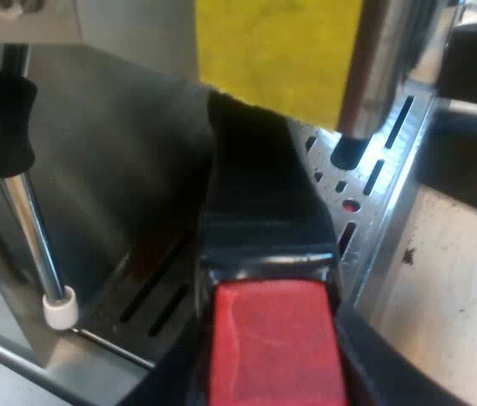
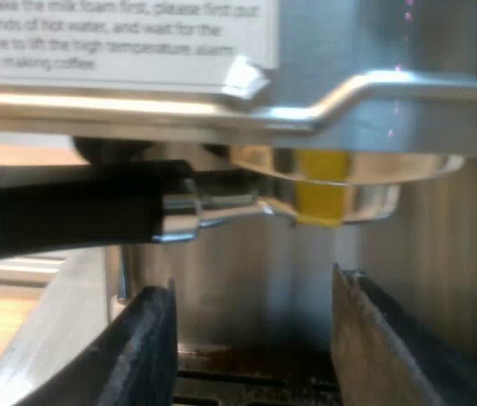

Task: Put the handle in the coffee machine

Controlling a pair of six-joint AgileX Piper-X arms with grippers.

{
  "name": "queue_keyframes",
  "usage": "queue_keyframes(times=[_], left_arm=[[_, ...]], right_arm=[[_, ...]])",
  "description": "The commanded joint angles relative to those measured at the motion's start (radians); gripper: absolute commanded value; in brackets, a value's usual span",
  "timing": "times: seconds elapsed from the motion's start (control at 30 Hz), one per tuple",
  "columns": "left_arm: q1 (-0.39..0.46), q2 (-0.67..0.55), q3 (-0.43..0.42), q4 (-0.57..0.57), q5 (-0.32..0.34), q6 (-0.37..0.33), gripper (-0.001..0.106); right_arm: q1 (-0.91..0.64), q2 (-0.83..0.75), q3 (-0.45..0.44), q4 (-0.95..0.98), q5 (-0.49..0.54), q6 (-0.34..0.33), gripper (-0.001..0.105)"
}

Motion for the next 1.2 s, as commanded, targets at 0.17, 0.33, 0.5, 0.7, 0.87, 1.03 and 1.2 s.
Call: queue_keyframes(times=[0.17, 0.33, 0.5, 0.7, 0.87, 1.03, 1.2], left_arm=[[0.072, -0.022, -0.035, -0.059, 0.244, -0.019, 0.000], [0.068, -0.022, -0.035, -0.060, 0.243, -0.019, 0.000], [0.069, -0.022, -0.035, -0.058, 0.243, -0.019, 0.000], [0.069, -0.022, -0.035, -0.044, 0.243, -0.019, 0.000], [0.069, -0.022, -0.035, -0.024, 0.243, 0.018, 0.000], [0.069, -0.022, -0.035, -0.024, 0.230, 0.018, 0.000], [0.069, -0.022, -0.035, -0.024, 0.228, 0.025, 0.000]], right_arm=[[-0.025, -0.004, -0.002, 0.002, 0.021, -0.021, 0.045], [-0.045, -0.004, 0.034, 0.001, 0.016, 0.016, 0.045], [-0.075, -0.004, 0.082, 0.000, -0.060, 0.034, 0.045], [-0.124, 0.004, 0.095, -0.010, -0.186, 0.057, 0.045], [-0.161, 0.022, 0.095, -0.036, -0.224, 0.063, 0.044], [-0.184, 0.064, 0.095, -0.147, -0.288, 0.047, 0.026], [-0.197, 0.118, 0.095, -0.290, -0.302, -0.017, 0.031]])
